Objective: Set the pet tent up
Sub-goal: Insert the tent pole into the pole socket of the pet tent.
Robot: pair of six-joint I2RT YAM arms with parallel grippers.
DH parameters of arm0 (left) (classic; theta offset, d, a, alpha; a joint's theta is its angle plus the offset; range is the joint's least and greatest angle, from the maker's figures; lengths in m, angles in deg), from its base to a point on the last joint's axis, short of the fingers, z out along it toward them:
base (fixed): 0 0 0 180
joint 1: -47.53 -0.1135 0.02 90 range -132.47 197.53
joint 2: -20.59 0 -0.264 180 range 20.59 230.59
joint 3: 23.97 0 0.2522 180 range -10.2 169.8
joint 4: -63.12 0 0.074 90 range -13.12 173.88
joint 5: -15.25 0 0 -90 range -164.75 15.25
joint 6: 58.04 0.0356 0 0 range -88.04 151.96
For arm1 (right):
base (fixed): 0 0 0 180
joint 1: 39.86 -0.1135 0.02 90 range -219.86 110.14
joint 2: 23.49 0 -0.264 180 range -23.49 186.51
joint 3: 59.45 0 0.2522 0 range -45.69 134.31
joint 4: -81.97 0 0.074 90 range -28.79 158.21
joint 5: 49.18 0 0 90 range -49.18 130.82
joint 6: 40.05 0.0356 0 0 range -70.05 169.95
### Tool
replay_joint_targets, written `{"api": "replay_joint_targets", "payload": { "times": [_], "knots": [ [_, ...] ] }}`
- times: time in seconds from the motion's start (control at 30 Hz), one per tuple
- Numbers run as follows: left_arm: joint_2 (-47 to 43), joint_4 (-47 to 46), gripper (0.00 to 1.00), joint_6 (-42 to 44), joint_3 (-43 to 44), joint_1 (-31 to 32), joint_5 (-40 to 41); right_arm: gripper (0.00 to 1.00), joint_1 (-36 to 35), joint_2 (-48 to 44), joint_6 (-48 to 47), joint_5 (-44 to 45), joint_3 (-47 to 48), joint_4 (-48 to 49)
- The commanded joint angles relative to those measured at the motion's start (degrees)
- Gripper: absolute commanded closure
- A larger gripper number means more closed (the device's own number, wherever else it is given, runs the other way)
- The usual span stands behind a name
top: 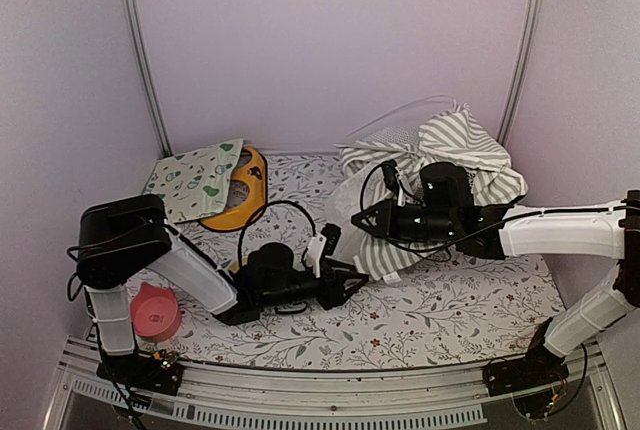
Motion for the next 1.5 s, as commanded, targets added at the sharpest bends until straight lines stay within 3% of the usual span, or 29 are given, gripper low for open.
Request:
{"api": "replay_joint_targets", "payload": {
  "times": [0.0,0.17,0.4,0.47,0.53,0.63,1.13,1.47],
  "knots": [
    [3.1,-6.5,0.53,-1.8,1.2,0.2,0.0,1.0,0.4,-1.4,-1.6,2.7,2.4,-0.2],
    [5.2,-5.4,0.57,-2.2,3.2,0.2,-0.4,1.0,0.3,-1.7,-1.6,2.8,2.3,-0.4],
    [6.4,-6.0,0.53,-2.6,3.9,0.4,0.4,1.0,0.3,-1.8,-1.5,2.7,2.3,-0.7],
    [6.6,-6.1,0.57,-2.5,4.5,0.3,0.4,1.0,0.3,-1.7,-1.4,2.6,2.4,-0.6],
    [6.5,-5.9,0.68,-2.4,4.8,0.4,0.4,1.0,0.3,-1.8,-1.4,2.6,2.3,-0.6],
    [5.9,-5.8,0.99,-2.0,4.4,0.7,1.3,1.0,0.4,-2.2,-1.4,3.2,2.2,-1.3],
    [-3.3,5.8,1.0,2.6,1.4,2.6,9.0,1.0,6.8,-7.1,-6.0,2.5,2.0,-7.6],
    [-0.2,11.7,1.0,4.1,5.6,3.0,6.6,1.0,7.3,-8.3,-5.0,-0.5,2.9,-5.7]
  ]
}}
